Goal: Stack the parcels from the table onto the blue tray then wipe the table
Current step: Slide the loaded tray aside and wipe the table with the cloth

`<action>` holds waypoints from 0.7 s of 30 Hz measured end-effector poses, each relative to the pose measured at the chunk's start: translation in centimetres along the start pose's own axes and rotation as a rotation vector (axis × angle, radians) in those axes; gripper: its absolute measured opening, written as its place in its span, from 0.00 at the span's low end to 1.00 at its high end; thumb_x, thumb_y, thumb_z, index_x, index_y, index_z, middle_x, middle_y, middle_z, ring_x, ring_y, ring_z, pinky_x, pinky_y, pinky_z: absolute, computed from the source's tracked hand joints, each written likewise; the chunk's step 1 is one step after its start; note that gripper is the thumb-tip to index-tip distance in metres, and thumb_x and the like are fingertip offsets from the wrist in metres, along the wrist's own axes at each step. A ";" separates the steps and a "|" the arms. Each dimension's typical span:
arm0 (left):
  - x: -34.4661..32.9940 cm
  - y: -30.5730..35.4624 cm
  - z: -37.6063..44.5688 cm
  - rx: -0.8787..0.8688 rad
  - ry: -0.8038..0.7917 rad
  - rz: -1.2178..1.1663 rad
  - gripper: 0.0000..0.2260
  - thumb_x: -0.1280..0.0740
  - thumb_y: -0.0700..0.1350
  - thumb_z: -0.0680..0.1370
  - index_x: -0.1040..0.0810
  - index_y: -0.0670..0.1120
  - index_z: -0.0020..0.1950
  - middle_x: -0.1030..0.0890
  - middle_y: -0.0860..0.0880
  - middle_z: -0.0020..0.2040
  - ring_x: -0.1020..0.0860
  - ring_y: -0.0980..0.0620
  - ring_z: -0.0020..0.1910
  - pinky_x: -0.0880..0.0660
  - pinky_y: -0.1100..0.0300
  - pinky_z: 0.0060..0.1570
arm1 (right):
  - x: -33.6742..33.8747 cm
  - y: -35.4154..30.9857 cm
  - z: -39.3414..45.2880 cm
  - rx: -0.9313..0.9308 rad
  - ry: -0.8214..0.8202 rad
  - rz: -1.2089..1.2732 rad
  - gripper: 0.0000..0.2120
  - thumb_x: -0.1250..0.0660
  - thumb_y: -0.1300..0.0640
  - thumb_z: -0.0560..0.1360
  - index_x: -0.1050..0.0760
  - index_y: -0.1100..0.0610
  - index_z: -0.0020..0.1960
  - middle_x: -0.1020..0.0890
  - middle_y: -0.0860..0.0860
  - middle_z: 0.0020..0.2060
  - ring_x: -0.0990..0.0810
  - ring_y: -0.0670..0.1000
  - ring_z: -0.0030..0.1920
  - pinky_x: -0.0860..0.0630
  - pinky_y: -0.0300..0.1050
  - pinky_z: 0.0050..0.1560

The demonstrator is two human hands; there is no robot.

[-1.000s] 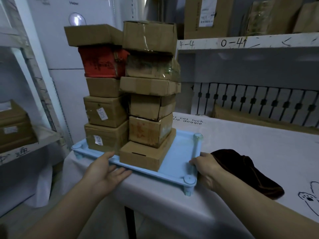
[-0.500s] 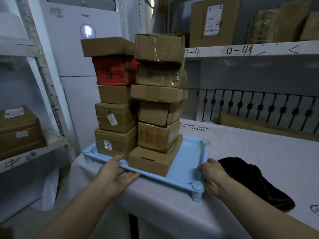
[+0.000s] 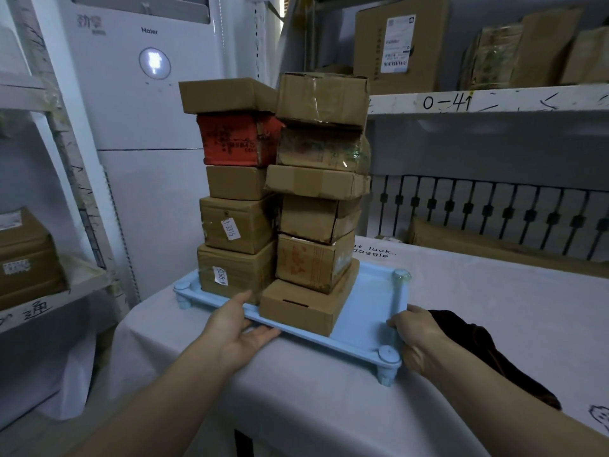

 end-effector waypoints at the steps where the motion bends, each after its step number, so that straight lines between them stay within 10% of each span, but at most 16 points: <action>1: -0.4 -0.1 0.1 0.001 -0.002 0.004 0.16 0.36 0.43 0.81 0.30 0.41 0.69 0.24 0.34 0.64 0.22 0.32 0.57 0.24 0.35 0.54 | 0.2 -0.1 0.2 0.001 0.006 -0.003 0.14 0.46 0.77 0.77 0.29 0.69 0.59 0.22 0.63 0.49 0.23 0.61 0.41 0.25 0.56 0.48; 21: -4.8 -0.3 3.9 0.008 0.001 0.032 0.12 0.36 0.43 0.82 0.31 0.45 0.64 0.25 0.34 0.59 0.22 0.32 0.58 0.25 0.34 0.58 | 1.5 -1.9 5.0 0.001 0.099 -0.102 0.10 0.44 0.74 0.78 0.29 0.67 0.55 0.25 0.59 0.42 0.26 0.61 0.48 0.27 0.54 0.51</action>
Point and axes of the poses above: each hand's wrist, its own z-axis towards the middle knuckle, its own x-axis out of the back of the hand, y = z × x, the point moved 9 cm from there along z, towards the middle knuckle
